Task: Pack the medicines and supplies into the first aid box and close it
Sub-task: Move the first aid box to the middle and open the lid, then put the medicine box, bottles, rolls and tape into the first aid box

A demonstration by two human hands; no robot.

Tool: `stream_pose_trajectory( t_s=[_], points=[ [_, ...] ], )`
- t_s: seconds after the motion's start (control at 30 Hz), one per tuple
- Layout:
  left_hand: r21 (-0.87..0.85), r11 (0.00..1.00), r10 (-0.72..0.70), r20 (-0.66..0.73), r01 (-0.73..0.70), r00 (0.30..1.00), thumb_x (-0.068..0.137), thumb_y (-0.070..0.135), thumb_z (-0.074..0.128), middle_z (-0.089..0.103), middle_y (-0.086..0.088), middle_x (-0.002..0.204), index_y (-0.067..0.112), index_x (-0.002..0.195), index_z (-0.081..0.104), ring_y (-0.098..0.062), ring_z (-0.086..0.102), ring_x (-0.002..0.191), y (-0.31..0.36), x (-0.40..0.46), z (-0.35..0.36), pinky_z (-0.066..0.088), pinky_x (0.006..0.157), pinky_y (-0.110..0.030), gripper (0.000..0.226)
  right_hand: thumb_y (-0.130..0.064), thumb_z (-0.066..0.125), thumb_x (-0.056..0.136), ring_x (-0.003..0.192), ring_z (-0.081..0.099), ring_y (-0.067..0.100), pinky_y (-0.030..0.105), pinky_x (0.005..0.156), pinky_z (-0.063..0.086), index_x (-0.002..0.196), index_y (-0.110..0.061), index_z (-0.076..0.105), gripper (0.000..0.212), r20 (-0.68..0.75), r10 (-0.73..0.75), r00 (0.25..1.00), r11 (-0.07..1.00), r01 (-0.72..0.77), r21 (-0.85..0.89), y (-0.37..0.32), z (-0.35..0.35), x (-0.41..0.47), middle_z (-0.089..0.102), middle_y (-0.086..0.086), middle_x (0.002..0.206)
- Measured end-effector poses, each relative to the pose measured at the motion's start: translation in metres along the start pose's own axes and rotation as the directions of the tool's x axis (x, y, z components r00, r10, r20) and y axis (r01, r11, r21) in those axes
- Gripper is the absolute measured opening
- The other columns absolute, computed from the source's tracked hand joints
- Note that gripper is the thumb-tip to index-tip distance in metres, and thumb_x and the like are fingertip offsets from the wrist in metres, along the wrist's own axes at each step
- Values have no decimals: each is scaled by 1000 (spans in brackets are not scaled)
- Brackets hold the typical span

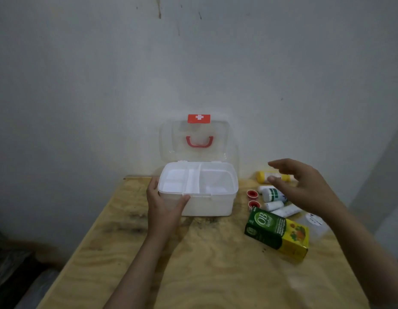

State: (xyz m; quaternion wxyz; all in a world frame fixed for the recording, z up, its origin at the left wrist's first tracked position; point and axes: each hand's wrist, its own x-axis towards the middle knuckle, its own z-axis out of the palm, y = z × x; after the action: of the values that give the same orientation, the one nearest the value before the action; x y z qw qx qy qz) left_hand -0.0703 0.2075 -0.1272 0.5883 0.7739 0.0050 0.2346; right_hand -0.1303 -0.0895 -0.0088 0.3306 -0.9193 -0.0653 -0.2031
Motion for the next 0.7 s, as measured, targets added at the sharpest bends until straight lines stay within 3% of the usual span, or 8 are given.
stream_pose_trajectory(
  t_s=[0.13,0.27,0.37,0.5,0.57,0.63,0.7],
  points=[
    [5,1000,24,-3,-24,1000,63,44,82,36,4,140,37,134,23,-19,44,125,-6,3,1,51,95,-48,93,-26,75,74,88,62,12,39,79,53,102,-33,62,32,12,159,987,987,-159,-36,37,-10,-59,63,-7,104],
    [62,995,82,-15,-81,997,64,49,78,34,1,141,32,135,24,-21,43,127,-8,3,1,49,96,-50,90,-34,79,69,89,61,7,23,67,47,107,-39,61,42,95,284,954,959,-279,-54,61,-2,-91,59,-12,109],
    [121,976,185,-16,-181,983,70,49,72,35,-3,141,27,138,24,-19,39,129,-7,3,2,45,101,-47,86,-26,82,67,90,60,13,21,67,45,99,-48,57,47,136,274,952,961,-276,-7,61,9,-99,59,-9,111],
    [200,960,205,-13,-198,979,76,51,61,33,-3,147,24,143,24,-20,33,134,-4,3,4,38,104,-40,81,-22,84,64,90,61,16,20,68,46,89,-53,58,48,111,245,963,967,-251,36,60,15,-101,61,-6,106],
    [217,951,223,4,-219,975,80,48,57,35,-3,148,22,142,30,-21,33,136,-6,3,5,35,107,-39,73,-41,83,57,87,61,9,19,65,48,89,-53,64,39,107,239,965,966,-248,78,61,10,-99,62,-11,107],
    [228,944,244,11,-240,970,82,46,55,36,-3,149,19,139,36,-20,33,136,-8,2,5,33,107,-36,66,-71,72,48,85,62,4,16,63,51,94,-55,63,49,83,209,974,968,-218,125,59,2,-95,62,-19,105],
    [224,943,252,6,-247,968,83,46,55,37,-2,148,20,138,37,-18,33,136,-10,3,6,34,106,-34,63,-81,64,45,89,60,-1,9,65,49,95,-53,65,58,28,156,987,975,-158,157,54,-7,-86,63,-22,106]
  ],
)
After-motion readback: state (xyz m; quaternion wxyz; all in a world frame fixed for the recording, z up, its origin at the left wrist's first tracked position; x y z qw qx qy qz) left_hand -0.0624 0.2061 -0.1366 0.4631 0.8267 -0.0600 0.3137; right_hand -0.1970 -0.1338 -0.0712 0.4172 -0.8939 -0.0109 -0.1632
